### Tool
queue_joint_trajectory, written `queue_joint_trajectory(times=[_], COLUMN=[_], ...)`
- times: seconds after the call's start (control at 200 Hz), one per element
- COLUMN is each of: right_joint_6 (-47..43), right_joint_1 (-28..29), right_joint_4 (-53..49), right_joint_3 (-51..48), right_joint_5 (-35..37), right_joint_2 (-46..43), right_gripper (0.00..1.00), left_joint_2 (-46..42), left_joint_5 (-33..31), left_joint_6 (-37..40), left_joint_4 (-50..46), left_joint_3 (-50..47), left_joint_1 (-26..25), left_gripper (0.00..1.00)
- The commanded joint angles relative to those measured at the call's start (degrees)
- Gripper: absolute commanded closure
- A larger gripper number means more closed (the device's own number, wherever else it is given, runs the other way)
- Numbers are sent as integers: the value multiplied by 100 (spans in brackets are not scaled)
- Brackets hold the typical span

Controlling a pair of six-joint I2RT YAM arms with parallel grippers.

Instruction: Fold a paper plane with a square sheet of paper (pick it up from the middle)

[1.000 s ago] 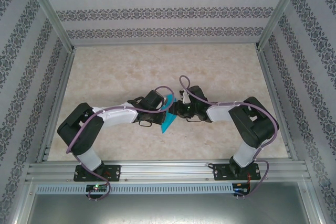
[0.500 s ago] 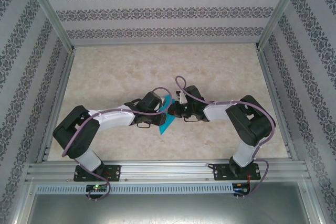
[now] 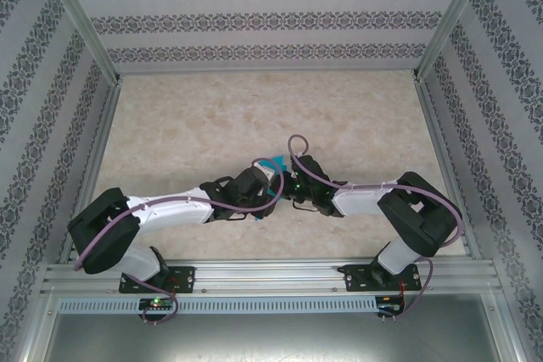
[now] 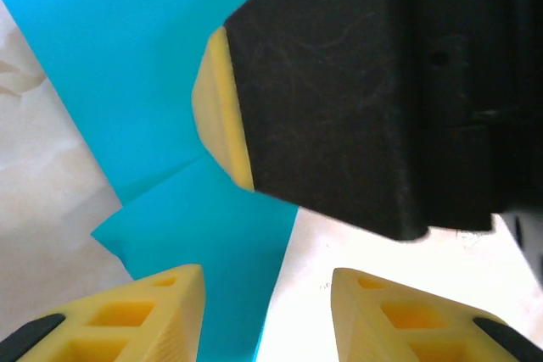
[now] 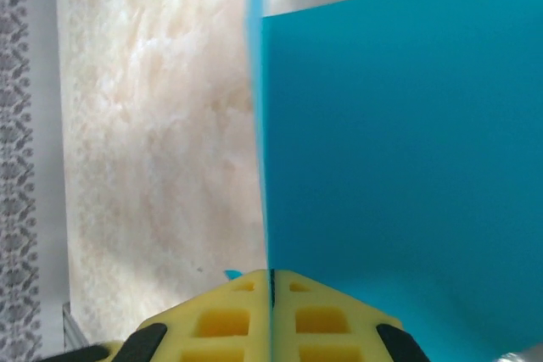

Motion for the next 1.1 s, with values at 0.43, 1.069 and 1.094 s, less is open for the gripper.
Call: queue_joint_trajectory(times=[0.43,1.069,1.094], right_joint_6=[396,-99,-108], right_joint_1=[77,-577,-589], right_joint_4=[374,115,105], right_joint_3=[-194,-40,-36], right_joint_5=[446,-1020,-1036], right_joint_2=[-229,-346,-344], right_gripper=[84,76,76], left_joint_2=[180,726,754], left_joint_5=[-569,-1600,-1631], left_joint_6=[23,-297,-307], left_joint_4=[226,-30,-38], left_joint_3=[-225,170,192], left_joint_1=[-415,-751,-768], left_gripper=[58,61,62])
